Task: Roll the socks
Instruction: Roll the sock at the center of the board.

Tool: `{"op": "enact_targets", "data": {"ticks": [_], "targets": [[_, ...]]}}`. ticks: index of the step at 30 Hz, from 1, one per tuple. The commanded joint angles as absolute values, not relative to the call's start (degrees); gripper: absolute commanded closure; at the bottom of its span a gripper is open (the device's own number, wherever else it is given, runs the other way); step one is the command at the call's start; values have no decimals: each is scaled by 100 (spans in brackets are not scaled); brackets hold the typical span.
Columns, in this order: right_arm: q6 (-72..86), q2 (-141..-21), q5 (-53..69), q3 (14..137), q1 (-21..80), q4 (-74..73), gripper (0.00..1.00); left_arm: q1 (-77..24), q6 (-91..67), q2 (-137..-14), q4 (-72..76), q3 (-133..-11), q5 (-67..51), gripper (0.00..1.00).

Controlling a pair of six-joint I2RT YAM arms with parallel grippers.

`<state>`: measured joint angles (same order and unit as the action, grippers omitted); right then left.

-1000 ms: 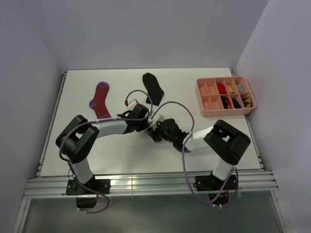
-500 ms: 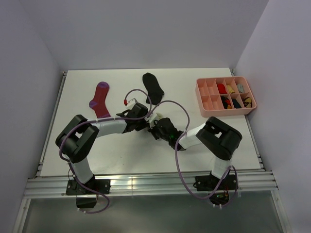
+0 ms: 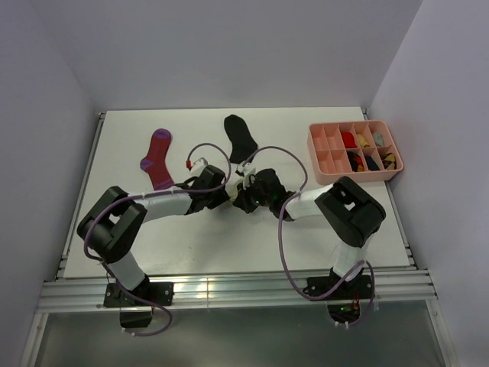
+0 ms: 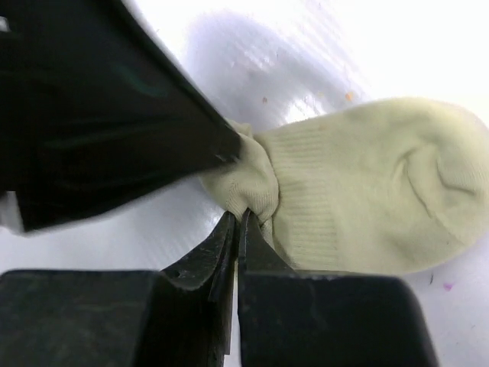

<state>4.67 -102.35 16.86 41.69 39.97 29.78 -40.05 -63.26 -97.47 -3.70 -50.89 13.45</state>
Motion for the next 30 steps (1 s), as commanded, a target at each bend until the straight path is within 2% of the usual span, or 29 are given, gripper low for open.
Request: {"op": "enact_targets", "data": {"ticks": [1, 3, 10, 19, 30], "targets": [[1326, -10186, 2951, 4342, 3605, 2426, 100, -3990, -6556, -9194, -106, -4765, 1757, 56], [1686, -10283, 3460, 4464, 3455, 2356, 100, -3990, -6636, -8966, 17, -4615, 1863, 50], [2978, -10933, 4710, 5123, 2945, 2030, 100, -3982, -6636, -8596, 842, -3938, 1749, 45], [3770, -11565, 4825, 5194, 2681, 2162, 100, -4034, -6811, -8710, 1292, -3735, 1459, 44], [3894, -11812, 4816, 5212, 2540, 2206, 100, -4087, -6961, -9316, 1608, -3884, 1459, 45]]}}
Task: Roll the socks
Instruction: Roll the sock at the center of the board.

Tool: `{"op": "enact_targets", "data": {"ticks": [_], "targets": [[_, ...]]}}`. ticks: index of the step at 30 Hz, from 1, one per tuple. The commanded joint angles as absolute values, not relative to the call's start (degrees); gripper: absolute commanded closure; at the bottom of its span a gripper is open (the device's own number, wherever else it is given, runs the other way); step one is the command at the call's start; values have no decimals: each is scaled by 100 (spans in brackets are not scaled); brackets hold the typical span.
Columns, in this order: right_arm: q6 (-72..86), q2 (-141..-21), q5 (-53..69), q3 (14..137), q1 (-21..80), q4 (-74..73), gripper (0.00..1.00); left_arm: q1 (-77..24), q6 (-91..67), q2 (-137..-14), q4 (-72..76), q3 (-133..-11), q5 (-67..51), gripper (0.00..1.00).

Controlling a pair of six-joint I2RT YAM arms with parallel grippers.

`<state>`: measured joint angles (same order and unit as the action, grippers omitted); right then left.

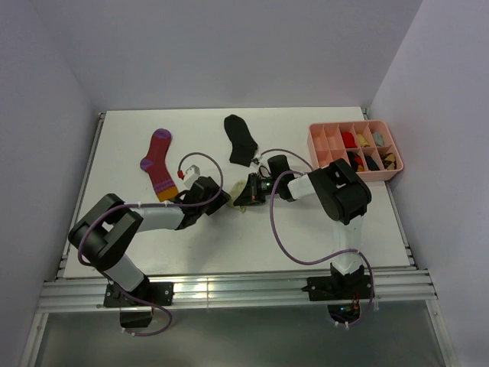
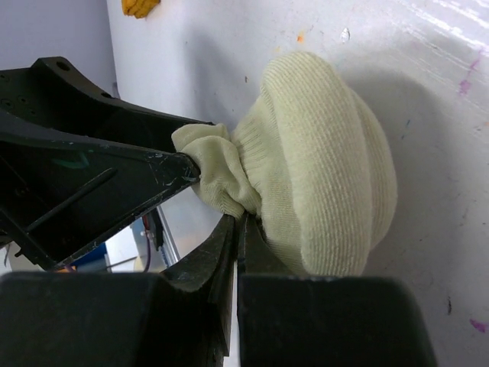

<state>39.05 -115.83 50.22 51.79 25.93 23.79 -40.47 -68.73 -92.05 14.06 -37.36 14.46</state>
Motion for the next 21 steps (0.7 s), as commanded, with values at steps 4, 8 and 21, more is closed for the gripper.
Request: {"op": "enact_targets", "data": {"ticks": [4, 8, 21], "targets": [[4069, -11848, 4825, 5124, 2496, 2381, 100, -4087, -7022, -9361, 1600, -3885, 1415, 46], [4183, -11900, 4834, 5080, 2452, 2496, 100, -4104, -7110, -9159, 1705, -3683, 1476, 41], [4263, -11997, 4808, 4957, 2391, 2576, 100, -4122, -7357, -9237, 2197, -3348, 1529, 49]]}}
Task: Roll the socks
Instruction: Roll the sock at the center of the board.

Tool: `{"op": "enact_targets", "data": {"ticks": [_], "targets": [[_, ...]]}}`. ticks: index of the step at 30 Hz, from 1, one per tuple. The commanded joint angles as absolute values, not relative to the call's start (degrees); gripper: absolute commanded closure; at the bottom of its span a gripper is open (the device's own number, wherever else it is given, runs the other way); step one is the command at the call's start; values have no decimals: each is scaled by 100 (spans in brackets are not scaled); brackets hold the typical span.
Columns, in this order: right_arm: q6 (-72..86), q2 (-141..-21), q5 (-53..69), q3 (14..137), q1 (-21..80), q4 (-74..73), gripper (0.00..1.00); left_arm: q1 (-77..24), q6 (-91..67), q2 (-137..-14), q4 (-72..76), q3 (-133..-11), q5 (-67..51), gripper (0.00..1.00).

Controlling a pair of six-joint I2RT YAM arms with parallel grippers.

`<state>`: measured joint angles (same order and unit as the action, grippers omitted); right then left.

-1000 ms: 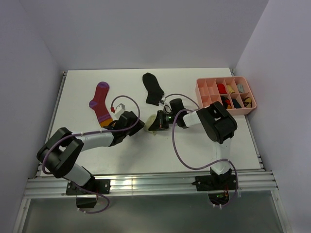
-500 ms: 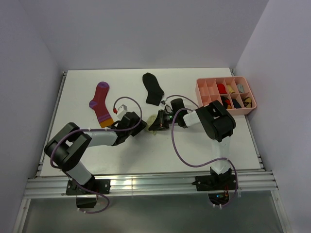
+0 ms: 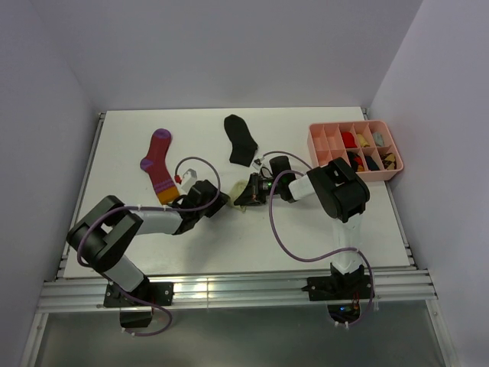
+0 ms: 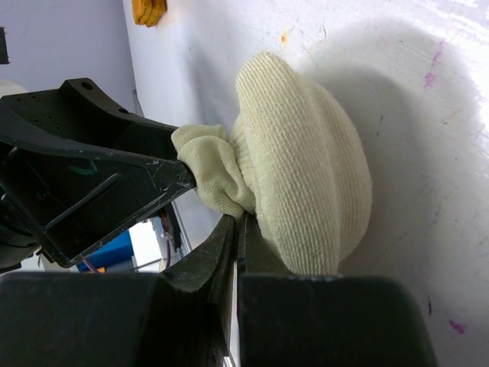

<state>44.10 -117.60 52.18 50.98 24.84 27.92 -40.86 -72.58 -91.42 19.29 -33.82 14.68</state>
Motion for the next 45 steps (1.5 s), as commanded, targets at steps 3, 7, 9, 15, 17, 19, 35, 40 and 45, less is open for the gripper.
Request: {"op": "enact_targets", "data": {"ticks": [3, 7, 9, 15, 17, 19, 35, 40, 45], "targets": [[4237, -11997, 4799, 4931, 2391, 2575, 100, -4122, -7295, -9439, 2127, -3489, 1486, 50], [4131, -11997, 4764, 4922, 2391, 2479, 100, -4122, -7286, -9597, 2127, -3560, 1389, 55], [4078, -11962, 4729, 4913, 2391, 2470, 100, -4122, -7277, -9711, 2075, -3621, 1345, 57], [3780, -11778, 4510, 4966, 2391, 2251, 97, -4122, -7260, -9975, 1978, -3770, 1222, 70], [3552, -11672, 4386, 4983, 2399, 2058, 94, -4131, -7216, -10011, 1934, -3797, 1239, 76], [3446, -11470, 4263, 4975, 2408, 1987, 86, -4148, -7190, -10072, 1846, -3884, 1231, 85], [961, -9291, 1566, 4571, 3427, 1423, 58, -4236, -6540, -9879, 713, -4596, 1424, 100], [195, -9167, 846, 4159, 4059, 2073, 58, -4228, -6338, -9870, 177, -4877, 1520, 100], [-202, -9307, 414, 3842, 4429, 2847, 58, -4210, -6214, -9914, -130, -5097, 1468, 100]]}}
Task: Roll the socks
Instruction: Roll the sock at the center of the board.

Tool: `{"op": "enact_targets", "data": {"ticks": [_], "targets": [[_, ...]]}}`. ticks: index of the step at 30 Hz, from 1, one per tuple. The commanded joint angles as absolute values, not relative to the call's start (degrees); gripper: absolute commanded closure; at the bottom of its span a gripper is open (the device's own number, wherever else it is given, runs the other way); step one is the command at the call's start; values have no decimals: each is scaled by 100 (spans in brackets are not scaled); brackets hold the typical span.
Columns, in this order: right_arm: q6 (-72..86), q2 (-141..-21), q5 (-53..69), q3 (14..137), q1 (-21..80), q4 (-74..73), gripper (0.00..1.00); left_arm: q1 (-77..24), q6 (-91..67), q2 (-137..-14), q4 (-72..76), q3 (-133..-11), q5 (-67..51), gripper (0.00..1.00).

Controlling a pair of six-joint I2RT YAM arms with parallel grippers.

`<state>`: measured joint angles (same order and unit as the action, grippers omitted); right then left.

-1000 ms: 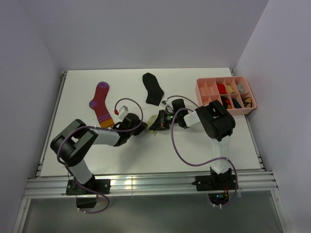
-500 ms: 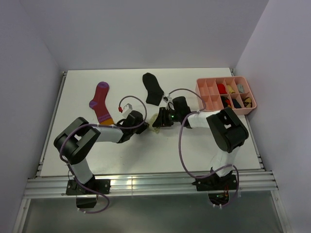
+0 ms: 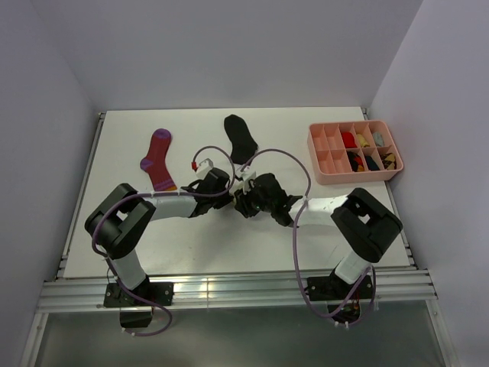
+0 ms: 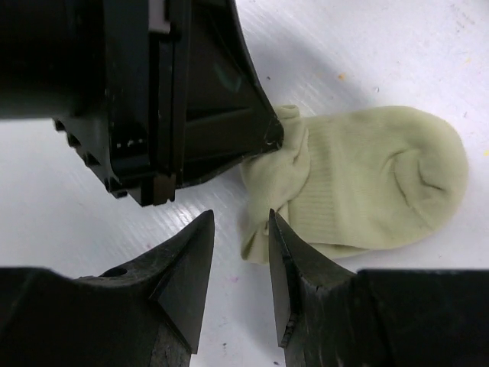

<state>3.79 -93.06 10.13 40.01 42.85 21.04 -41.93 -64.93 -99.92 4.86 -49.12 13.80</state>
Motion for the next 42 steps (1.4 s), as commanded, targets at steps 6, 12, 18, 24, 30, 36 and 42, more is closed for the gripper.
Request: {"op": "enact_targets", "data": {"ticks": [6, 12, 18, 24, 30, 36, 42], "targets": [[-571, -9483, 9, 3683, 4710, 3471, 58, -4210, -6126, -9932, -184, -5150, 1336, 100], [-712, -9624, -26, 3700, 4808, 3665, 58, -4201, -6126, -9958, -176, -5168, 1257, 100], [-694, -9905, 369, 3840, 4860, 3595, 61, -4201, -6161, -9949, -132, -5150, 1204, 100], [-458, -10274, 422, 4017, 4860, 3323, 78, -4192, -6231, -9958, -53, -5098, 1108, 100], [357, -10248, 807, 4201, 4571, 2936, 100, -4166, -6223, -9827, 263, -4896, 1169, 96], [1640, -10397, 2238, 4403, 3650, 2663, 100, -4157, -6275, -9440, 457, -4597, 1520, 66], [3125, -10942, 3557, 4369, 3024, 3128, 100, -4148, -6538, -9115, 773, -4246, 1661, 41]]}}
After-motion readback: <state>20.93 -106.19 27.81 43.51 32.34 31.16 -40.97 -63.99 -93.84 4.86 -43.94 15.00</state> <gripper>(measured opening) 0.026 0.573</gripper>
